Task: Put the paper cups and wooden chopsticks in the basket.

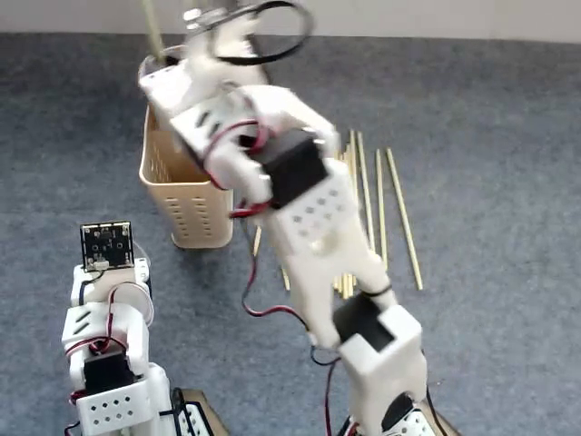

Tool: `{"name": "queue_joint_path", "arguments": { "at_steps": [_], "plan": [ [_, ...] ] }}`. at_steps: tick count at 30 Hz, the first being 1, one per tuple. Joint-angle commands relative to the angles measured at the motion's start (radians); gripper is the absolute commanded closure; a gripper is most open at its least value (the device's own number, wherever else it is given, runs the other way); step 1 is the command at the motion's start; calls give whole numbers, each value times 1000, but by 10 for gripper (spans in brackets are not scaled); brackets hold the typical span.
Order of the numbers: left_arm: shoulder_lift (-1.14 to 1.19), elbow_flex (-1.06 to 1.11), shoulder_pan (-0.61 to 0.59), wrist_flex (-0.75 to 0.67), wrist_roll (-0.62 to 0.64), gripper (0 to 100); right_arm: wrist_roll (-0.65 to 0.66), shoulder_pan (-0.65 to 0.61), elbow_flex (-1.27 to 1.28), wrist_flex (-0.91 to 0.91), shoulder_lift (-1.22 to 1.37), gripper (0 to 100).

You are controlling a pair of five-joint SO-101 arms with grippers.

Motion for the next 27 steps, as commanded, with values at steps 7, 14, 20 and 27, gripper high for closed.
{"name": "queue_joint_path", "arguments": {
  "at_steps": [7,14,20,27],
  "plan": [
    [-10,18,10,-15,-12,895,15,1,-28,-31,62,992],
    [-10,18,10,-15,-12,895,35,2,-24,-8,44,803],
    [-10,18,10,-15,-12,895,78,4,-28,5,38,743],
    [-10,18,10,-15,-12,895,137,226,-51,312,-107,743]
  ]
}}
